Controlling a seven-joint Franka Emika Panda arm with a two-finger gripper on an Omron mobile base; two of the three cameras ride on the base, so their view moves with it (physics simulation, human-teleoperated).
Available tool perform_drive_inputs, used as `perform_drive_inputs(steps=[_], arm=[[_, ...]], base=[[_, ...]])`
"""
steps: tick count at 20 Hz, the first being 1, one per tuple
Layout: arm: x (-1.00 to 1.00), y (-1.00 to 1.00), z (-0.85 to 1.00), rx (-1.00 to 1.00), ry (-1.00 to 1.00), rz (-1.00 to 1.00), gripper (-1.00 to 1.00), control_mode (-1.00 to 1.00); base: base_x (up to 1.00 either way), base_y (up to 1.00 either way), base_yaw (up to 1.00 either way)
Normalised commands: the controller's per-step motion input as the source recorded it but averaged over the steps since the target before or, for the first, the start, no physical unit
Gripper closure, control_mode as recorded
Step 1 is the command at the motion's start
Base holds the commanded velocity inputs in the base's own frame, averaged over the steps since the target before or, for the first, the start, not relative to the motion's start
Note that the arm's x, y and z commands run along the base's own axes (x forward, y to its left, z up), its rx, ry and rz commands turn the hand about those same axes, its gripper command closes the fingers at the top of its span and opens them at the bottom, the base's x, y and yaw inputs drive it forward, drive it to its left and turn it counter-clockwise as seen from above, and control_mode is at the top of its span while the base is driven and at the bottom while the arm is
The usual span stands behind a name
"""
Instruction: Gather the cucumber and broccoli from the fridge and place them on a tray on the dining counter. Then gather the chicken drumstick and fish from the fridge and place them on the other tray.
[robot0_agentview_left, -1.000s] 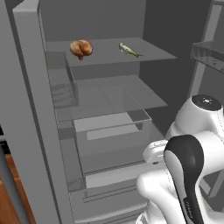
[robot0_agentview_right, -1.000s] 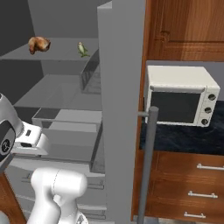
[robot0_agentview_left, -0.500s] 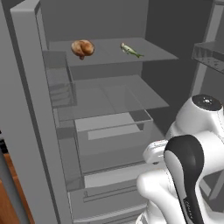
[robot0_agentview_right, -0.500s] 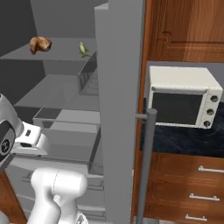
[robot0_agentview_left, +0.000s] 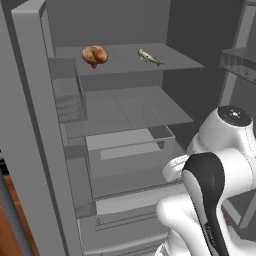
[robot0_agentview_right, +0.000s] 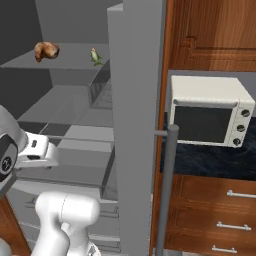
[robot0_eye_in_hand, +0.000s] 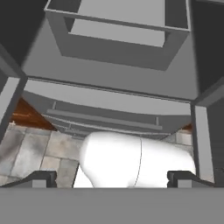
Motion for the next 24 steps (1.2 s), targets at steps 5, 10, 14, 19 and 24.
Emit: perform_drive_inputs(steps=[5, 10, 14, 19, 24], arm=[[0.0, -0.02, 0.76, -0.26, -0.27, 0.01, -1.0, -1.0], [0.0, -0.33, 1.0, -0.07, -0.13, 0.0, -1.0, -1.0], [0.15, -0.4, 0.84, 0.02, -0.02, 0.0, -1.0, -1.0], [0.67, -0.2, 0.5, 0.1, 0.0, 0.02, -1.0, -1.0], [0.93, -0.04, 0.25, 0.07, 0.0, 0.03, -1.0, -1.0]], base=[[0.0, 0.0, 0.0], [0.0, 0.0, 0.0], [0.0, 0.0, 0.0], [0.0, 0.0, 0.0], [0.0, 0.0, 0.0]])
